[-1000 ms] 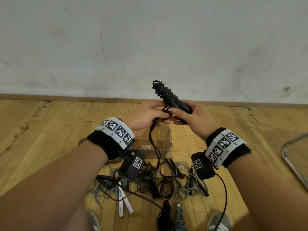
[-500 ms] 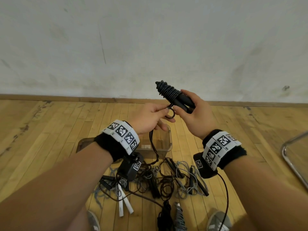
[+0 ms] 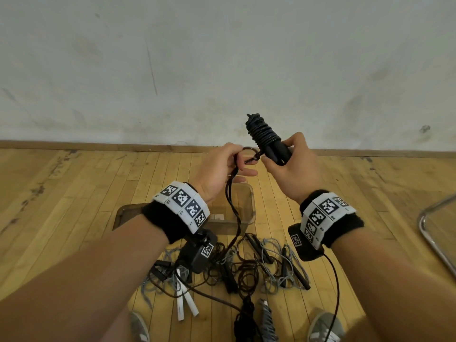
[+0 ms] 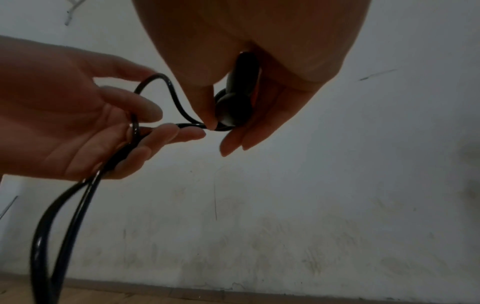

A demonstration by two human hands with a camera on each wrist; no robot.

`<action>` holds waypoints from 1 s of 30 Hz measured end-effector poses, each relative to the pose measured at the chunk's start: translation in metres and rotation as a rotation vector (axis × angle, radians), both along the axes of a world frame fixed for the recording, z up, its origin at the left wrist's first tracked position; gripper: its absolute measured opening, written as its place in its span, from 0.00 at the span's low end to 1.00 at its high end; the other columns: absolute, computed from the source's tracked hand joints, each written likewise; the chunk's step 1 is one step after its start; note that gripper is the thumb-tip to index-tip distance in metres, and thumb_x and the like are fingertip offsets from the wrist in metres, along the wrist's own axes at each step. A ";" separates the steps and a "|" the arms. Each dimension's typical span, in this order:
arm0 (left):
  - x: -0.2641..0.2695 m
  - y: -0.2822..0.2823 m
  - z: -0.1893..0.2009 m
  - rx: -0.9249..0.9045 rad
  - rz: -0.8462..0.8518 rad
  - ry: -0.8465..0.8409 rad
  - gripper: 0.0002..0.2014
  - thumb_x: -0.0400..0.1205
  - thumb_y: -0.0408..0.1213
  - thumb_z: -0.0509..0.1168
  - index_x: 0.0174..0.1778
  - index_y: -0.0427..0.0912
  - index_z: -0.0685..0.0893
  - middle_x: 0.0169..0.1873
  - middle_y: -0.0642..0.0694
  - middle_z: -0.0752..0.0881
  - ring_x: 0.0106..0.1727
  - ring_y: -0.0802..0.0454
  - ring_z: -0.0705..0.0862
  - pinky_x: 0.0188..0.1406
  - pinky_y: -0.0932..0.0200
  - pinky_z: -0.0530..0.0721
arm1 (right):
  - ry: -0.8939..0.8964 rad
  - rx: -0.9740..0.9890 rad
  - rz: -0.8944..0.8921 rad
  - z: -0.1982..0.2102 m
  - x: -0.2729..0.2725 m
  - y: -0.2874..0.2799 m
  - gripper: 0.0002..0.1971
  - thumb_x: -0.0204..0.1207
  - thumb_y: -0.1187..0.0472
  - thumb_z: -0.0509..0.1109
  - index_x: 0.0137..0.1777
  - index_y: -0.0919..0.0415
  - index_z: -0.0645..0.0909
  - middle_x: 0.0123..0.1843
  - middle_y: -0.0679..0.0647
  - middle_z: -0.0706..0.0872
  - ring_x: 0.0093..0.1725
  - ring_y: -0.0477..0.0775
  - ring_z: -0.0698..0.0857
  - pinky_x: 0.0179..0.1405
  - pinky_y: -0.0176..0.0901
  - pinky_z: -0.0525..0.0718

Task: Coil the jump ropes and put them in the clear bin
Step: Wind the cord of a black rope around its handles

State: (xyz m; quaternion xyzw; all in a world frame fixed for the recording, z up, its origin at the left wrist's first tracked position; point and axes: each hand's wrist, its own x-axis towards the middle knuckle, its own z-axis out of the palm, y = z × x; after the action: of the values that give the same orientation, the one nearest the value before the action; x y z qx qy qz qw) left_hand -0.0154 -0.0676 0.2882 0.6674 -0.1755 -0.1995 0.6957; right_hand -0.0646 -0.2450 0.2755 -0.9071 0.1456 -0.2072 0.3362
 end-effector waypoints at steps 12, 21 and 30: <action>0.005 -0.002 -0.007 0.200 -0.094 0.039 0.19 0.89 0.26 0.56 0.73 0.37 0.83 0.50 0.43 0.89 0.37 0.56 0.88 0.44 0.64 0.89 | 0.014 0.040 0.144 -0.003 0.001 0.001 0.29 0.85 0.54 0.69 0.82 0.49 0.62 0.47 0.44 0.83 0.34 0.42 0.82 0.30 0.35 0.75; 0.005 -0.001 -0.009 0.074 -0.022 0.070 0.18 0.92 0.43 0.55 0.65 0.39 0.87 0.50 0.43 0.94 0.37 0.53 0.89 0.42 0.58 0.82 | 0.077 0.123 0.337 -0.014 0.009 0.010 0.32 0.87 0.38 0.45 0.88 0.51 0.61 0.78 0.53 0.77 0.76 0.52 0.75 0.76 0.60 0.76; 0.010 -0.003 -0.011 0.026 0.010 -0.010 0.17 0.90 0.50 0.62 0.51 0.44 0.91 0.36 0.48 0.88 0.30 0.55 0.81 0.33 0.61 0.76 | 0.011 0.355 0.456 -0.001 0.003 0.010 0.07 0.86 0.56 0.70 0.62 0.47 0.83 0.48 0.45 0.90 0.46 0.46 0.88 0.50 0.49 0.91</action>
State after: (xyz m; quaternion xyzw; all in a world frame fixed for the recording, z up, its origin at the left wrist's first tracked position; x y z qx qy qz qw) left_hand -0.0054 -0.0703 0.2769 0.6784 -0.1730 -0.1946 0.6870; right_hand -0.0616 -0.2349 0.2741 -0.8444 -0.0263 -0.0927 0.5270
